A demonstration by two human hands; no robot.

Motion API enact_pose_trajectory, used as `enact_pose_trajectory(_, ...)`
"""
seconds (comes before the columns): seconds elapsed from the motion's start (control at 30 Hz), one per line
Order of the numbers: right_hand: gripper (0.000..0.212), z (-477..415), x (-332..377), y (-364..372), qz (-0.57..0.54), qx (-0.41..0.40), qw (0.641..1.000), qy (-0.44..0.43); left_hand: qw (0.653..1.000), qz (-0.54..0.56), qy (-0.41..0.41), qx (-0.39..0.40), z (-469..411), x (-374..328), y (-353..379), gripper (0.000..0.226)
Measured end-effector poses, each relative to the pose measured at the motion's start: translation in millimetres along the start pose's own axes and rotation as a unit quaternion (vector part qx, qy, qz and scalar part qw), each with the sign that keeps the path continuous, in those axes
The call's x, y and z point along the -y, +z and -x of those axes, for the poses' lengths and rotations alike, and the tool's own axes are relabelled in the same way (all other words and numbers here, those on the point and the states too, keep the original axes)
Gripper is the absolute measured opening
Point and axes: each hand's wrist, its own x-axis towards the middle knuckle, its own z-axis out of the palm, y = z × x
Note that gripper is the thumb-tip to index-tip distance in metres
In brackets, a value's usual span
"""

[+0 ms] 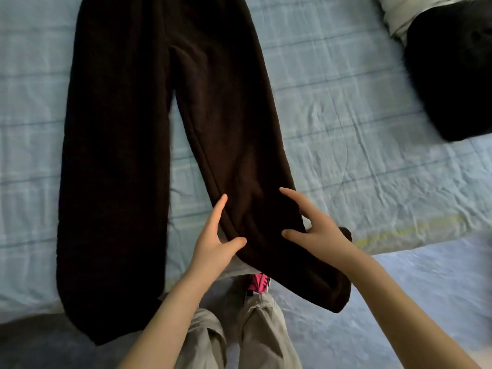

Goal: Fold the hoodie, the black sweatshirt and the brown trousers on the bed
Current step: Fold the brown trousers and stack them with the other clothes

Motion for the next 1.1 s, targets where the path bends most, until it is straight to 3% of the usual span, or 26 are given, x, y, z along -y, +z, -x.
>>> enact_pose_trajectory(0.17,0.068,9.5,-3.2,-16.1,-0.077,0.018,0.994,0.069,0.998,0.056,-0.021,-0.010,-2.6,0.5,-23.5,0.083)
enact_pose_trajectory(0.3,0.072,15.4,-16.4,-5.5,0.070,-0.067,0.994,0.046,1.000,-0.008,-0.016,-0.012,1.1,11.1,-15.5,0.076)
enact_pose_trajectory(0.4,0.076,18.1,-30.5,-3.4,0.137,-0.093,0.985,0.036,0.992,-0.119,0.001,-0.046,5.9,23.1,-3.4,0.078)
enact_pose_trajectory(0.47,0.074,20.3,-35.0,0.7,0.201,-0.119,0.972,0.033,0.970,-0.226,0.036,-0.080,10.5,23.6,2.6,0.077)
enact_pose_trajectory(0.57,0.064,16.0,-32.6,14.0,0.354,-0.220,0.909,-0.013,0.884,-0.414,0.139,-0.165,8.8,17.9,7.5,0.070)
enact_pose_trajectory(0.7,0.054,-19.3,-14.1,34.3,0.391,-0.241,0.881,-0.111,0.818,-0.505,0.226,-0.156,-32.5,-2.0,11.1,0.062)
enact_pose_trajectory(0.9,0.055,-86.0,-27.9,50.3,0.464,-0.173,0.859,-0.126,0.801,-0.553,0.197,-0.113,-91.8,21.5,14.0,0.060)
enact_pose_trajectory(1.1,0.056,-94.9,-45.1,52.2,0.466,-0.190,0.853,-0.138,0.800,-0.540,0.221,-0.142,-99.4,36.2,15.6,0.059)
